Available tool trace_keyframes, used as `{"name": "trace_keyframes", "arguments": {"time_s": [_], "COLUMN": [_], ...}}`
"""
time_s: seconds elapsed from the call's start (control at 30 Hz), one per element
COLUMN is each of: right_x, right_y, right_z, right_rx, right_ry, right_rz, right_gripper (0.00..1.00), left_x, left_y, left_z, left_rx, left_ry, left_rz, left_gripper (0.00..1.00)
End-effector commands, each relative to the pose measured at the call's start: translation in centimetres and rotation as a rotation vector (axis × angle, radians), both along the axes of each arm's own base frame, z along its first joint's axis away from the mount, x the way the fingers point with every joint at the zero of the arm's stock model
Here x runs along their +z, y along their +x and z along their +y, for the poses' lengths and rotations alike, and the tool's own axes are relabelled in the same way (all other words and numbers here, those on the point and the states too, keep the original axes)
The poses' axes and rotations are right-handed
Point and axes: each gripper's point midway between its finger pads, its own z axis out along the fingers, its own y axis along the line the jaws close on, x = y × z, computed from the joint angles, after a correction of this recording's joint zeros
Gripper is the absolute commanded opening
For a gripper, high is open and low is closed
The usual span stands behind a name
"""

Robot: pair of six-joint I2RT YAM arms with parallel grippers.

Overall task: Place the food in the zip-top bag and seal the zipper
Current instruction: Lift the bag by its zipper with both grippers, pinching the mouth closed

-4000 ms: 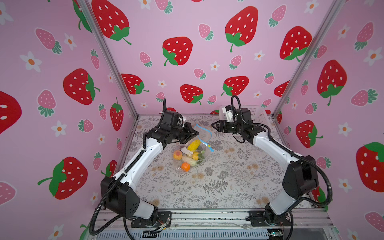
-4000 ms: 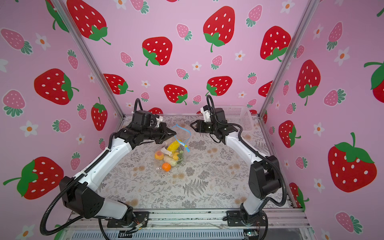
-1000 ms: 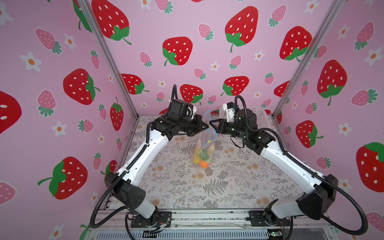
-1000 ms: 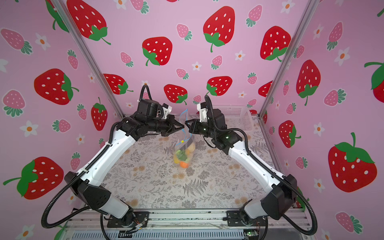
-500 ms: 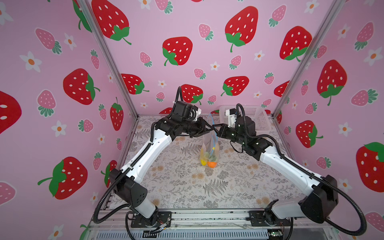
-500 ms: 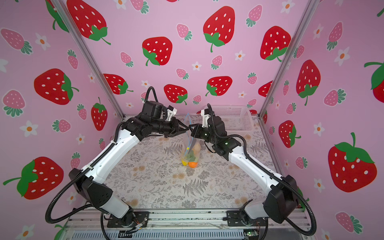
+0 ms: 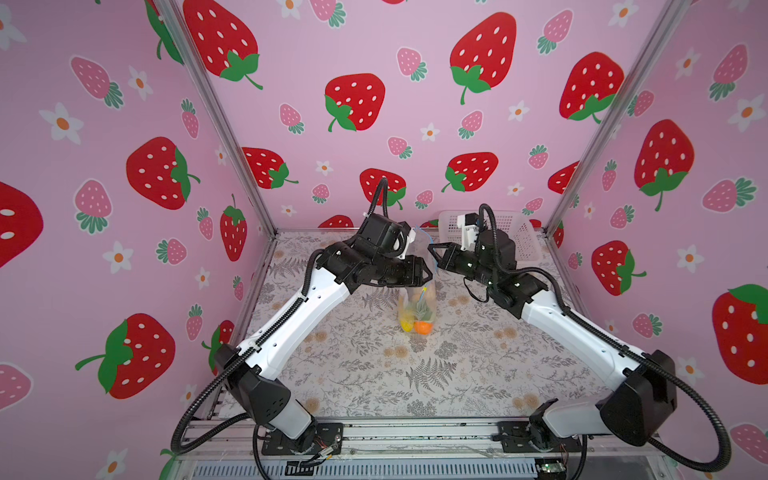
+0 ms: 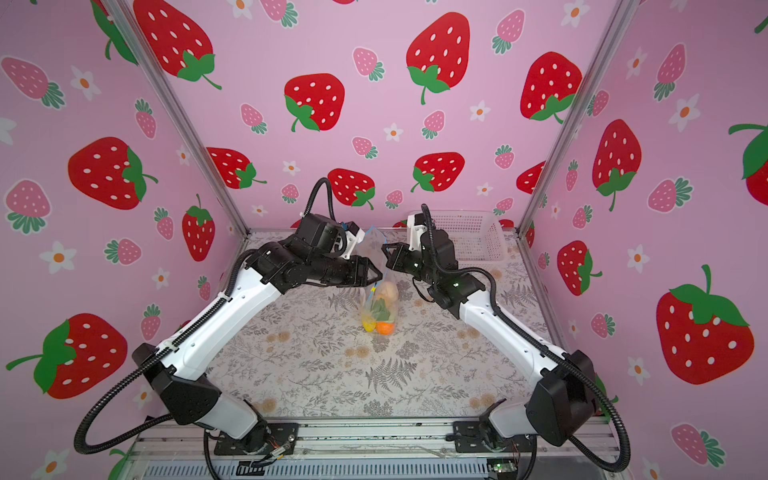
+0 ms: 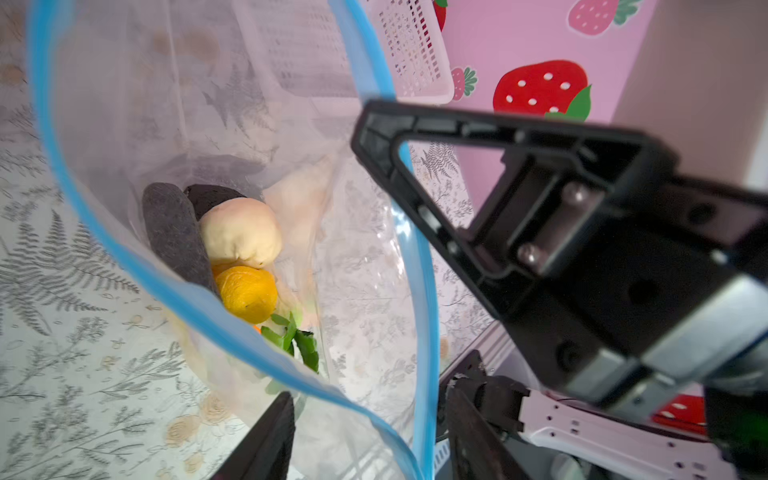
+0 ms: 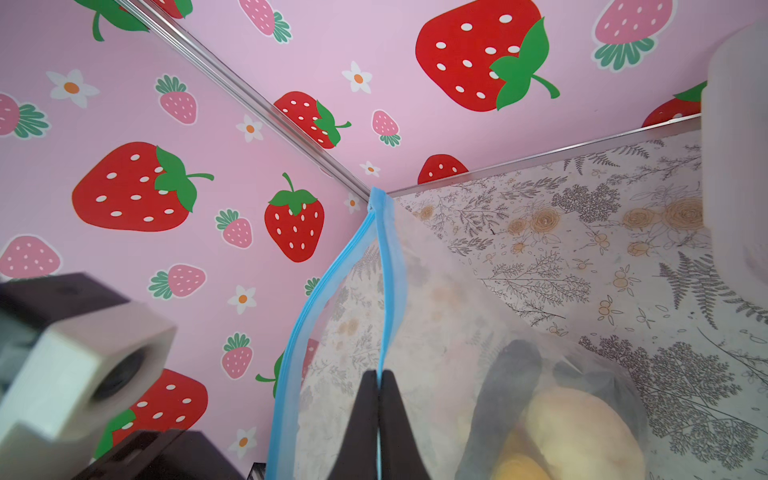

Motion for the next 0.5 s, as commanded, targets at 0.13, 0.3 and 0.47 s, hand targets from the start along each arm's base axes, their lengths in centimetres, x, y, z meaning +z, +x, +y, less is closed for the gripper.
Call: {"name": "trace_keyframes", "arguments": {"time_s": [0.13, 0.3, 0.47], "right_x": [1.6, 1.5, 1.7], "right_y": [0.4, 0.4, 0.4], "right_z": [0.1, 0.3, 0.3], "right_rx": [0.006, 0.014, 0.014], "right_ry": [0.068, 0.070, 0.074], "right_rz": [-0.039, -0.036, -0.040], "right_gripper": [0.00, 0.00, 0.00], "left_x": [0.1, -0.5, -0.8], "left_y": [-2.5, -3.3, -3.9], "left_z": [2.0, 1.8, 0.8], "left_rx": [-0.039, -0.064, -0.113], "left_ry": [0.200, 0.246, 0.256], "left_rz": [-0.168, -0.197, -0.201], "left_gripper": [0.59, 0.56, 0.48]}}
